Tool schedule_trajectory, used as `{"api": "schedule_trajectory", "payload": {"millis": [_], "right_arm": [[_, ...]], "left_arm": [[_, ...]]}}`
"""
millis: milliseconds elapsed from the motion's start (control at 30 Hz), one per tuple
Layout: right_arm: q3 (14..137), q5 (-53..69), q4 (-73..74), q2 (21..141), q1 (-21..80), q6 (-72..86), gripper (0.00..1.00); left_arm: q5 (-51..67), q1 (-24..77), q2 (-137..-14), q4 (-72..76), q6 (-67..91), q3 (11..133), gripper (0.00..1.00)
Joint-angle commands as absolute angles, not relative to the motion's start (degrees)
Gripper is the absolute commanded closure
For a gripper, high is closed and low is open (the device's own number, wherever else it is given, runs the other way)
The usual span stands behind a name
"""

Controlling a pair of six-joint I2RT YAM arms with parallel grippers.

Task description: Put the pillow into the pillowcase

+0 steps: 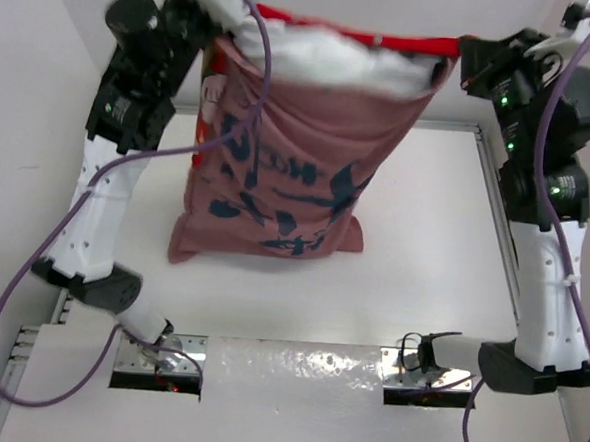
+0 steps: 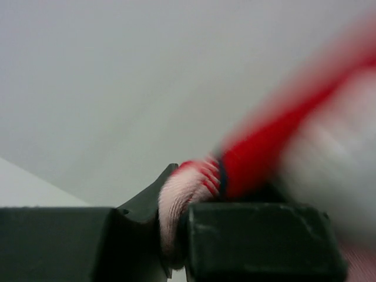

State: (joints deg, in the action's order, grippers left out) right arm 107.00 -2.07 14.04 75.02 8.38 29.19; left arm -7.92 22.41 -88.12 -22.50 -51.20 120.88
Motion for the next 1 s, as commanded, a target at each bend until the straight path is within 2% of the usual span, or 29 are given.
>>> {"api": "schedule_trajectory", "payload": {"millis": [0, 33, 67, 100, 133, 200, 233, 267, 300, 333, 367, 400, 433, 467, 500, 533, 567, 600, 633, 700, 733, 767, 800, 900, 933, 967], "right_arm": [[116.7, -6.5, 8.5, 76.7, 8.3, 26.2, 1.00], [135.0, -5.5, 10.9, 80.3, 8.3, 25.7, 1.00], [140.4, -5.4, 14.7, 82.8, 8.3, 25.2, 1.00], [142.4, -6.1, 17.4, 83.7, 8.3, 24.5, 1.00], [133.3, -6.8, 19.0, 80.1, 8.3, 24.1, 1.00], [112.1, -8.4, 7.5, 72.3, 8.3, 25.1, 1.00], [108.0, -8.5, 4.0, 70.8, 8.3, 25.2, 1.00], [115.3, -8.8, 7.4, 73.5, 8.3, 23.5, 1.00], [136.1, -8.1, 11.1, 77.7, 8.3, 23.1, 1.00], [143.8, -7.7, 14.4, 81.7, 8.3, 23.0, 1.00], [146.7, -7.5, 19.8, 85.0, 8.3, 23.2, 1.00], [138.4, -7.4, 22.1, 83.6, 8.3, 23.3, 1.00], [127.2, -7.6, 17.8, 80.5, 8.3, 23.2, 1.00], [116.1, -7.7, 10.7, 72.1, 8.3, 24.8, 1.00], [108.4, -7.9, 5.5, 70.0, 8.3, 25.3, 1.00], [113.9, -8.6, 7.1, 70.5, 8.3, 24.9, 1.00], [122.5, -8.4, 11.3, 73.2, 8.3, 24.0, 1.00], [137.0, -8.4, 14.8, 79.7, 8.3, 23.3, 1.00], [138.8, -8.3, 19.6, 81.4, 8.3, 23.0, 1.00], [123.2, -9.0, 18.6, 77.0, 8.3, 22.2, 1.00], [116.1, -10.6, 10.9, 74.3, 8.3, 22.3, 1.00], [110.0, -11.9, 7.3, 71.7, 8.3, 22.0, 1.00], [111.5, -13.3, 6.9, 72.4, 8.3, 21.0, 1.00], [127.8, -18.6, 10.2, 81.9, 8.3, 14.8, 1.00], [131.3, -20.2, 10.6, 84.1, 8.3, 12.9, 1.00], [135.4, -24.1, 10.1, 85.9, 8.3, 9.0, 1.00]], "left_arm": [[-7.7, 22.5, -95.3, -11.2, -50.4, 156.9, 1.00], [-6.0, 22.6, -100.3, -11.2, -52.6, 166.1, 1.00], [-3.7, 22.7, -98.7, -11.6, -53.4, 166.8, 1.00], [-4.0, 22.7, -93.5, -11.8, -52.4, 148.7, 1.00], [-5.8, 22.6, -81.3, -6.6, -49.1, 133.8, 1.00], [-6.2, 22.8, -77.2, -3.6, -53.9, 112.9, 1.00], [-7.2, 23.5, -82.0, -4.6, -55.1, 116.9, 1.00], [-6.6, 23.6, -88.2, -8.9, -54.8, 143.0, 1.00], [-5.1, 23.7, -94.4, -12.9, -53.5, 156.9, 1.00], [-3.6, 23.8, -99.2, -18.4, -54.1, 166.1, 1.00], [-3.0, 23.9, -97.1, -20.4, -53.8, 158.9, 1.00], [-4.1, 24.0, -91.7, -20.4, -50.1, 146.2, 1.00], [-6.0, 24.0, -79.1, -7.6, -51.4, 129.2, 1.00], [-8.0, 24.1, -75.8, -0.5, -54.5, 110.1, 1.00], [-8.8, 24.7, -75.8, 2.8, -58.1, 112.0, 1.00], [-9.0, 26.4, -84.0, -8.2, -57.0, 122.1, 1.00], [-6.8, 26.5, -90.7, -14.9, -54.6, 151.5, 1.00], [-6.4, 26.4, -95.8, -19.9, -53.4, 161.1, 1.00], [-6.4, 26.5, -98.5, -26.3, -53.9, 164.5, 1.00], [-11.3, 26.4, -92.0, -23.3, -53.0, 141.0, 1.00], [-10.4, 26.5, -82.1, -8.0, -54.0, 116.4, 1.00], [-8.5, 26.5, -79.2, -2.5, -57.3, 109.6, 1.00], [-7.6, 27.8, -80.9, -2.5, -57.7, 108.6, 1.00], [-9.7, 27.9, -93.6, -11.8, -50.4, 132.2, 1.00], [-11.4, 27.8, -102.8, -13.8, -49.6, 144.7, 1.00], [-11.6, 27.8, -106.5, -13.0, -49.4, 148.2, 1.00]]}}
